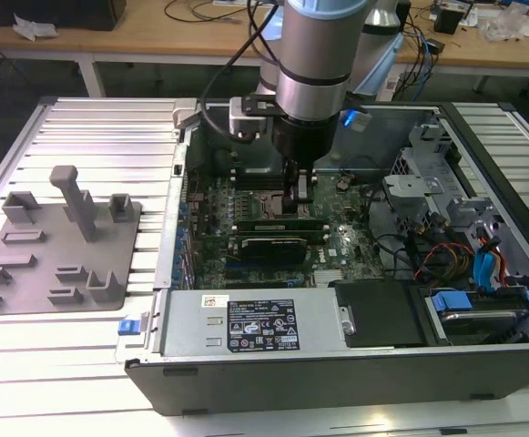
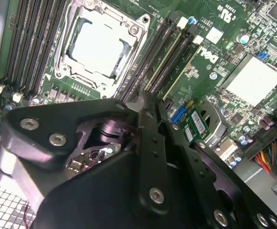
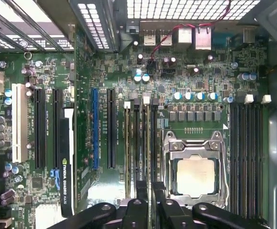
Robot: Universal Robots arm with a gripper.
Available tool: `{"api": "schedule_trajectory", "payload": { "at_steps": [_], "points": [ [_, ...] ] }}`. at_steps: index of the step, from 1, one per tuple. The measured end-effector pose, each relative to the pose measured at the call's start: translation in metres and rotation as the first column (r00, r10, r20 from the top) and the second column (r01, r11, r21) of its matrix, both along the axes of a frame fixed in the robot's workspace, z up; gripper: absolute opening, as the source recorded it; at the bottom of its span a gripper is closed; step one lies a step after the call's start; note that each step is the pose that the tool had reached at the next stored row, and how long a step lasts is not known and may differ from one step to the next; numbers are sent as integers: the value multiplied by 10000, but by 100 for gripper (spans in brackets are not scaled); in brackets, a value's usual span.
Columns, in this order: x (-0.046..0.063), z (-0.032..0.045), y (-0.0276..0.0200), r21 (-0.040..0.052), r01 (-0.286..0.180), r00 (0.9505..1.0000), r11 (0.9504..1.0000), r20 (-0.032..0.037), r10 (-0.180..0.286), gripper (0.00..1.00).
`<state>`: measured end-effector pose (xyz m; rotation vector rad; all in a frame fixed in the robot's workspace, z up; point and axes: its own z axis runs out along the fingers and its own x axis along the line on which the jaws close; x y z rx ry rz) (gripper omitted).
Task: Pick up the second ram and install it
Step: 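Insert the second ram into the second slot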
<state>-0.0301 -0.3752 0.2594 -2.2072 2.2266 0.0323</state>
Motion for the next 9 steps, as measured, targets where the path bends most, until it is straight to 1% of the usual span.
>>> {"api": "schedule_trajectory", "payload": {
  "at_steps": [1, 2, 9],
  "points": [
    [4, 0, 0, 0, 0, 10000, 10000, 0, 0, 15],
    [10, 0, 0, 0, 0, 10000, 10000, 0, 0, 8],
    [55, 0, 0, 0, 0, 10000, 10000, 0, 0, 8]
  ]
}}
